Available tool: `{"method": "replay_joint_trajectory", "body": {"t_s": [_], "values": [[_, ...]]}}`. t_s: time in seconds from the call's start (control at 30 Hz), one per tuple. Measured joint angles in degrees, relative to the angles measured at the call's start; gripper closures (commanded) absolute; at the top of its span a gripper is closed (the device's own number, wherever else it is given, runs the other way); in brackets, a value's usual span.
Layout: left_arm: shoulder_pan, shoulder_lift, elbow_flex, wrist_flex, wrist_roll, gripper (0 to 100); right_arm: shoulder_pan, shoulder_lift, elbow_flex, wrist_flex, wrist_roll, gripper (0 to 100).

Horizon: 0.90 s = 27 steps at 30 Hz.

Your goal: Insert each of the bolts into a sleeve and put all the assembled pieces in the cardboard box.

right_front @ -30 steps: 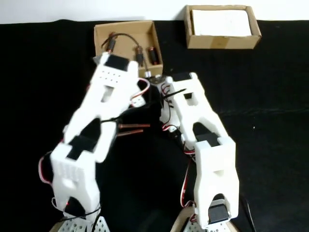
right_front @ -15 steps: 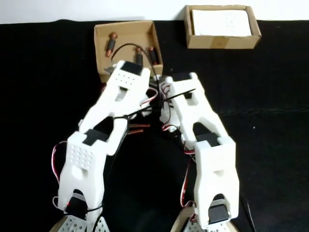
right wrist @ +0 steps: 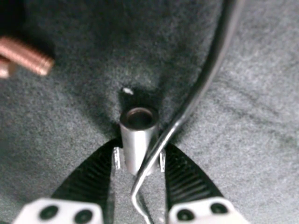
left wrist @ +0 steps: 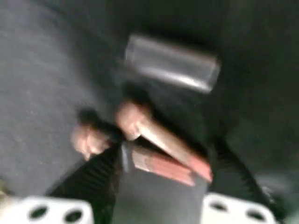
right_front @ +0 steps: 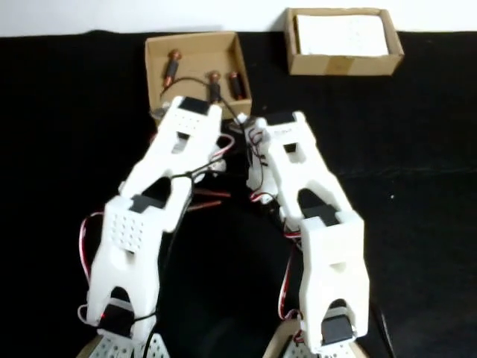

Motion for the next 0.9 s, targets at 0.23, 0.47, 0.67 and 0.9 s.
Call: {"method": "replay_joint_trajectory", "body": {"t_s": [0.23, 0.47, 0.67, 0.9], "values": [[0.0, 0.1, -0.6, -2.2, 1.4, 74, 0.0, 0.0, 0.0, 0.0, 0.0, 99.0], [1.1, 0.1, -0.6, -3.6, 1.8, 90, 0.0, 0.0, 0.0, -0.1, 0.0, 99.0], [1.1, 0.2, -1.1, -7.6, -5.5, 99, 0.0, 0.0, 0.0, -0.1, 0.0, 99.0], [1.0, 0.4, -3.9, -6.9, -16.4, 99, 0.0, 0.0, 0.0, -0.1, 0.0, 99.0]]}}
